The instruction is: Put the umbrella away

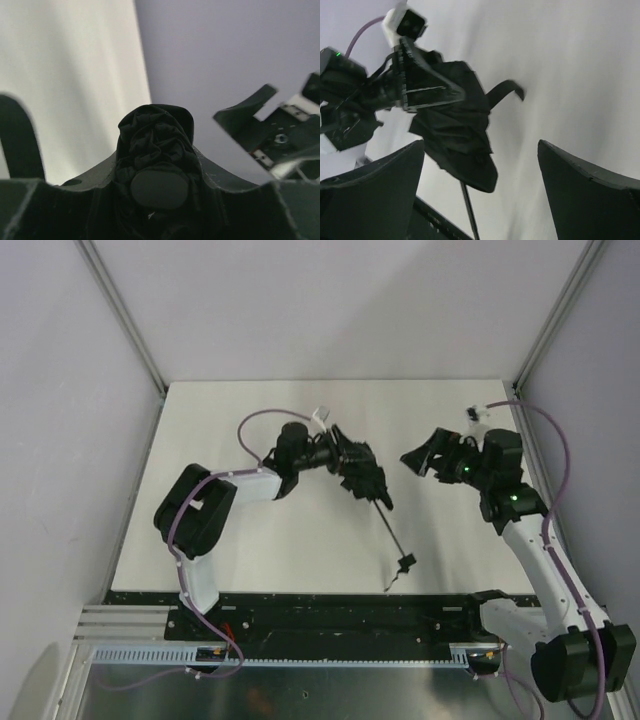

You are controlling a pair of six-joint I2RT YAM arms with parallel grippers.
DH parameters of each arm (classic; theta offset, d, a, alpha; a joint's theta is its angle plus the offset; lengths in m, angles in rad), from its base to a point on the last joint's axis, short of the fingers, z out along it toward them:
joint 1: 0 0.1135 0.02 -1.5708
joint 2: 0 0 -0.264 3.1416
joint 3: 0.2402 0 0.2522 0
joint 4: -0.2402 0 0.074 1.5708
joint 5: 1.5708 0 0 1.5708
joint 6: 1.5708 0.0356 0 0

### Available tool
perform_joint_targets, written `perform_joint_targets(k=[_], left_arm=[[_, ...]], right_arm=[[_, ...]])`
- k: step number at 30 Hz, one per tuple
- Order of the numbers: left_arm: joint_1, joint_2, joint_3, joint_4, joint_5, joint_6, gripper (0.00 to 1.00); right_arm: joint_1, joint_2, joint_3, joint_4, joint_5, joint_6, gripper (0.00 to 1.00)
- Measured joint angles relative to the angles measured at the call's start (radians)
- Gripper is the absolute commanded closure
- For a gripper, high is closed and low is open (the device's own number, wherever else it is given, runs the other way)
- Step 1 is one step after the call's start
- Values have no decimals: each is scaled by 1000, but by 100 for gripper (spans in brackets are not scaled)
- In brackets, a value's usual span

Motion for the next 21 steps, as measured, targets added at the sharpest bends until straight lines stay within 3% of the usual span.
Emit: perform_joint_targets(k=[8,15,21], left_arm=[[11,-4,-304,156,42,35,100],[31,-48,-495,235,41,62,100],[53,-52,-588,283,7,63,100]], right_arm=[[370,175,0,27,106,-122,1],[549,313,0,76,224,-198,2],[737,387,0,116,422,-282,6]])
